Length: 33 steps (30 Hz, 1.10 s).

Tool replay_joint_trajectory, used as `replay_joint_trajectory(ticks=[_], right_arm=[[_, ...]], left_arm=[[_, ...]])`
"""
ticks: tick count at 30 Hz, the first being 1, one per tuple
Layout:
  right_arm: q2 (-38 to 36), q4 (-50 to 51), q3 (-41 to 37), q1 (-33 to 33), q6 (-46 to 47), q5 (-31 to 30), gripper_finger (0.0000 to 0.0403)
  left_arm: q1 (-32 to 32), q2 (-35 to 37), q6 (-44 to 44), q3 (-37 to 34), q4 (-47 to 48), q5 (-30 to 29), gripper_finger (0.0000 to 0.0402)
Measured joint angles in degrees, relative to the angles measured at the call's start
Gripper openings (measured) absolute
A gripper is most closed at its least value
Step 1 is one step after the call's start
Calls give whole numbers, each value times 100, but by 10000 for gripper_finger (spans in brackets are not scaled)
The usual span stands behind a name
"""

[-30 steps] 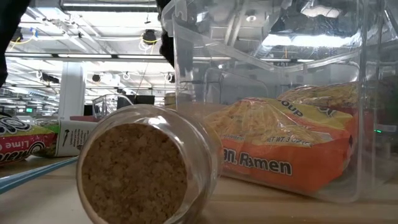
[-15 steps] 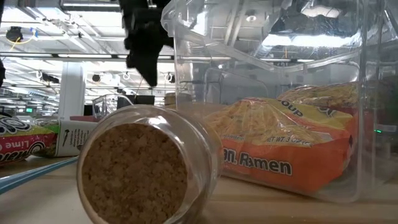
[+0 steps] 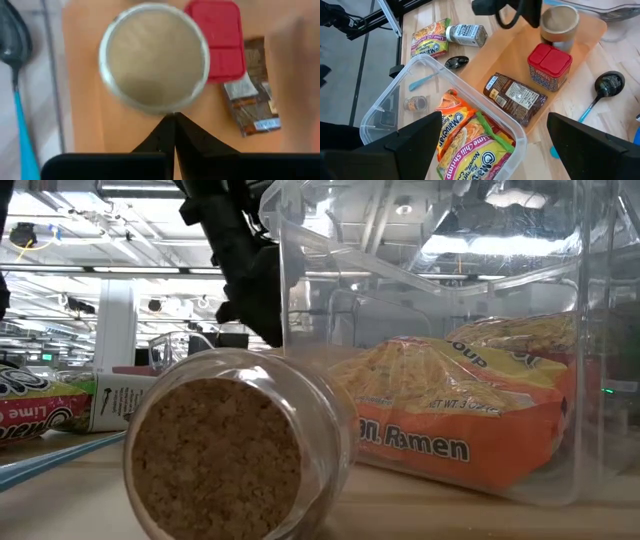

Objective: Pick & Place Food Item
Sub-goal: Put the golden seasoning bottle into the orange bin, then put the green noodle pack into the bottom transparent bin

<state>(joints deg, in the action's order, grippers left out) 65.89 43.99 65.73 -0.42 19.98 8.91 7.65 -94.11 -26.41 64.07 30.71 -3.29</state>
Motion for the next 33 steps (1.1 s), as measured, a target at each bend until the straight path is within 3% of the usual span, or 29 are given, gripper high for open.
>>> replay_joint_trajectory(ticks=[10,15,33], right_arm=[[0,39,0,1,14,1,356],[0,37,0,1,11,2,356],[0,-65,2,2,11,-152,356]], left_arm=[[209,0,9,0,-317,-20,0],[209,219,80,0,-132,316,0],[28,2697,62,3,-180,382,0]])
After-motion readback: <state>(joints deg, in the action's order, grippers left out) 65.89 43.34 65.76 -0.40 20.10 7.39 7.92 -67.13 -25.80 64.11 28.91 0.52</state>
